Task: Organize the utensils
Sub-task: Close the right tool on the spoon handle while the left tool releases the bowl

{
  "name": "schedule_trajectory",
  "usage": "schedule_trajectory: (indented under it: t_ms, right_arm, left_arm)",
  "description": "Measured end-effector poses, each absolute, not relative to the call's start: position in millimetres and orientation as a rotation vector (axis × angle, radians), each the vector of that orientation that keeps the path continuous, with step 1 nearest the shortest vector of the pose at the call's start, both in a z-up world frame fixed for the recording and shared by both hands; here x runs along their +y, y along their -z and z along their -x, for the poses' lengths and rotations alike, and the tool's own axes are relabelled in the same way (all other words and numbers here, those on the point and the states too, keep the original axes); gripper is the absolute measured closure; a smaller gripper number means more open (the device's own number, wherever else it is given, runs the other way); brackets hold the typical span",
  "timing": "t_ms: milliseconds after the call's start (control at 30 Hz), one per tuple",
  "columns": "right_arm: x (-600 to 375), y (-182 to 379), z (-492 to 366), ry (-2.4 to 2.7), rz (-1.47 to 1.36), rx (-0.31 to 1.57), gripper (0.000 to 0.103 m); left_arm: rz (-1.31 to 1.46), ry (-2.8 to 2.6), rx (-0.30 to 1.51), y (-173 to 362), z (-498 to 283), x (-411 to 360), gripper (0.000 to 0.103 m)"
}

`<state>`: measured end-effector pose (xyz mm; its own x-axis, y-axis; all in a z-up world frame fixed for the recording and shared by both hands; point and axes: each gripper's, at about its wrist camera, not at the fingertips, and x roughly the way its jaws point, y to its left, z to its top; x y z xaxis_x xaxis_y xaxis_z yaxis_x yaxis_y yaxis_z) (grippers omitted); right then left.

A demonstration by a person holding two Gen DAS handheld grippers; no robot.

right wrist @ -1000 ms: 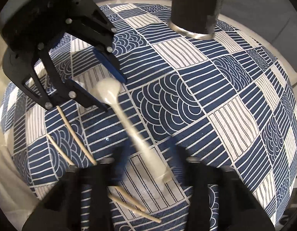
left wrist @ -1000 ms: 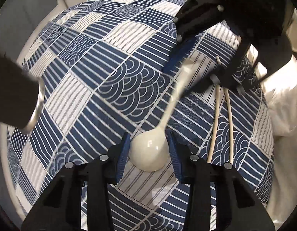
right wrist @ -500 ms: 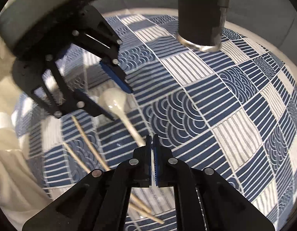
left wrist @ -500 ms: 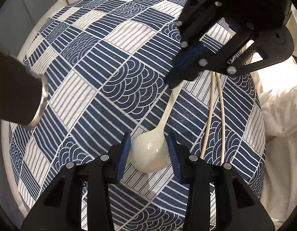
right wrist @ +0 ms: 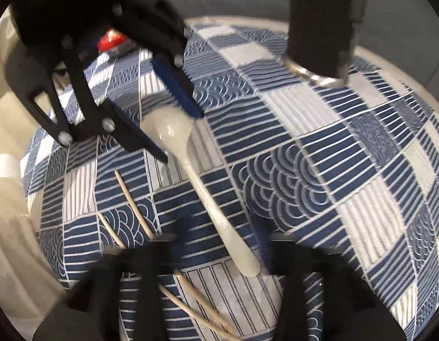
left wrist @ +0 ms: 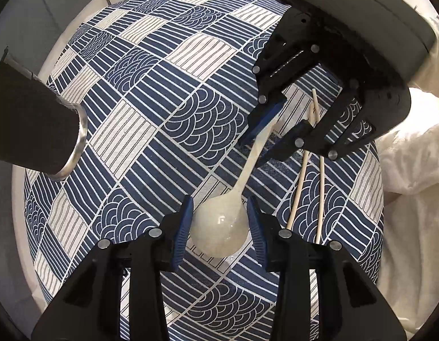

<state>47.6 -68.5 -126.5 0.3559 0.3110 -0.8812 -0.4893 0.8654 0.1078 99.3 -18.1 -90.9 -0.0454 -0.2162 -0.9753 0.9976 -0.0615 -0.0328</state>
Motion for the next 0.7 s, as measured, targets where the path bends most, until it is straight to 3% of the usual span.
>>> schedule_trajectory:
  t_ms: [700]
  right_arm:
    - [-85.0, 67.5, -40.8, -0.648, 0.172, 0.975, 0.091]
  left_arm:
    - [-1.077, 1.266, 1.008, 23.1, -95.4, -40.0, 0.071]
